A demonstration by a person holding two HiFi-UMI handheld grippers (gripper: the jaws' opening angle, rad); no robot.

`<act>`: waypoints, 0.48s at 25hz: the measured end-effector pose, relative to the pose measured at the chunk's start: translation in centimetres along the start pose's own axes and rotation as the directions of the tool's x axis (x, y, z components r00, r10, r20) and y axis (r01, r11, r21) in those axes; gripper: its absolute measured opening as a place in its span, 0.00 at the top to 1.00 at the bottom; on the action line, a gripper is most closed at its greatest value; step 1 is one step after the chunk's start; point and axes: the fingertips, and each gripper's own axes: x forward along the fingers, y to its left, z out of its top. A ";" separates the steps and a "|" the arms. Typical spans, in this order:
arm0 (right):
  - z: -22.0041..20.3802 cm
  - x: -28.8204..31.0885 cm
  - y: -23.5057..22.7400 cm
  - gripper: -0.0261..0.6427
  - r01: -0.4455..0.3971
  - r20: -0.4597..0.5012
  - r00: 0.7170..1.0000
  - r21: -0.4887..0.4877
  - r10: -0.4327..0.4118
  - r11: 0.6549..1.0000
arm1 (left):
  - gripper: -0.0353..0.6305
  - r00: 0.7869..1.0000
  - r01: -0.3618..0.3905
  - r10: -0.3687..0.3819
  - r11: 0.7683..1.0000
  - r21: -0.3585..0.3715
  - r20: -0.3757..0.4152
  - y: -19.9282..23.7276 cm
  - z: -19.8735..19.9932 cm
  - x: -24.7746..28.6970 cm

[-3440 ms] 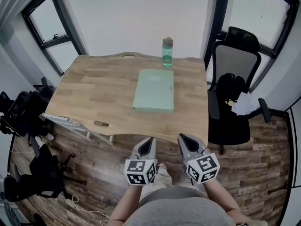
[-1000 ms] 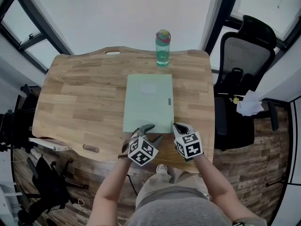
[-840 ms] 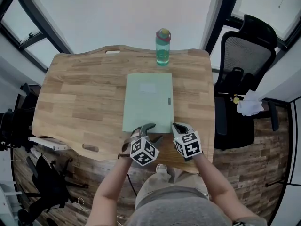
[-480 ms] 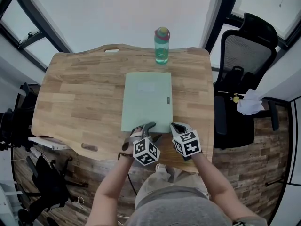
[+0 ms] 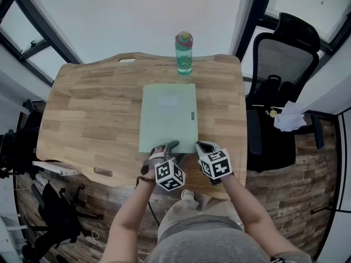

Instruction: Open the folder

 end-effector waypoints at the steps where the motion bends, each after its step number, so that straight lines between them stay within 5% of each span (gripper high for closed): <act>1: 0.0 0.0 0.0 0.96 -0.001 0.000 1.000 0.003 0.001 1.000 | 0.62 1.000 0.000 0.000 1.000 0.000 0.000 0.0 0.0 0.0; 12: 0.0 -0.1 -0.1 0.96 0.011 0.001 1.000 -0.010 -0.011 1.000 | 0.73 0.996 0.035 -0.029 0.997 -0.062 0.081 0.2 1.0 -1.6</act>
